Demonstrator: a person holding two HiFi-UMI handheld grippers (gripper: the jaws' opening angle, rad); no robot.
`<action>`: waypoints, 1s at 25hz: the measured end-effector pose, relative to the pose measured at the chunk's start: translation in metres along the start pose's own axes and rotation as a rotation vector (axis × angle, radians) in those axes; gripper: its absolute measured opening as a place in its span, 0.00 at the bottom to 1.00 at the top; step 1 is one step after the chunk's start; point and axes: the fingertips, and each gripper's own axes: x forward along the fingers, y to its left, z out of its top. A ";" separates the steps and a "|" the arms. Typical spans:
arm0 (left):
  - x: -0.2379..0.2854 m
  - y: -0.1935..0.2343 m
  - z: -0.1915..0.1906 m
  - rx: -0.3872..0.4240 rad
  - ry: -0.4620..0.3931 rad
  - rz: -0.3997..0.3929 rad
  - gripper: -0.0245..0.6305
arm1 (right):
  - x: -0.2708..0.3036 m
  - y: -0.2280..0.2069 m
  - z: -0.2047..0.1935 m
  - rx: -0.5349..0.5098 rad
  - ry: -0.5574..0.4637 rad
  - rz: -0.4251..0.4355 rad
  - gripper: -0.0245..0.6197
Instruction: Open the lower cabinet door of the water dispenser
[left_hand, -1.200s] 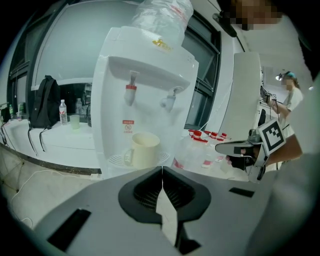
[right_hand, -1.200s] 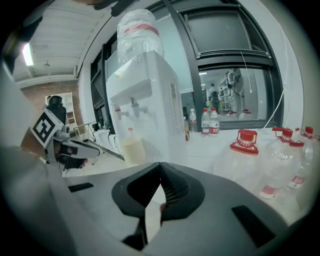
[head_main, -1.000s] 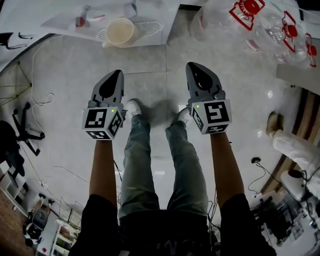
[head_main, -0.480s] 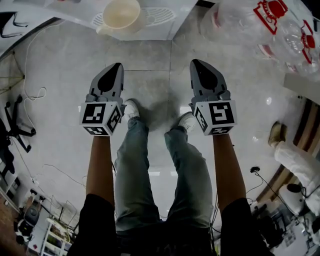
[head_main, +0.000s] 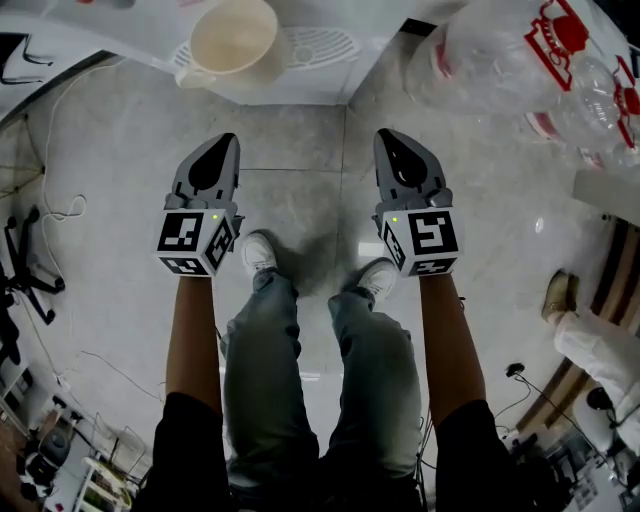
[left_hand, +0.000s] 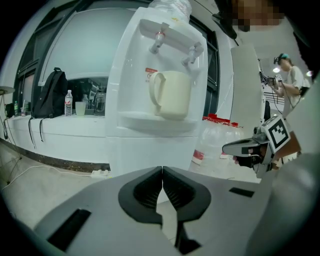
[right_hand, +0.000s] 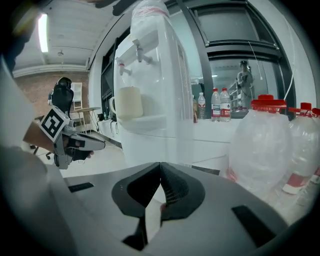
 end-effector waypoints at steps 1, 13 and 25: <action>0.005 0.002 -0.001 0.005 -0.008 0.000 0.06 | 0.005 -0.003 -0.003 -0.001 -0.008 -0.001 0.06; 0.050 0.027 -0.036 0.004 -0.074 0.027 0.07 | 0.057 -0.025 -0.036 -0.040 -0.083 -0.007 0.06; 0.081 0.050 -0.066 0.044 -0.126 0.045 0.06 | 0.095 -0.044 -0.057 -0.080 -0.152 -0.013 0.06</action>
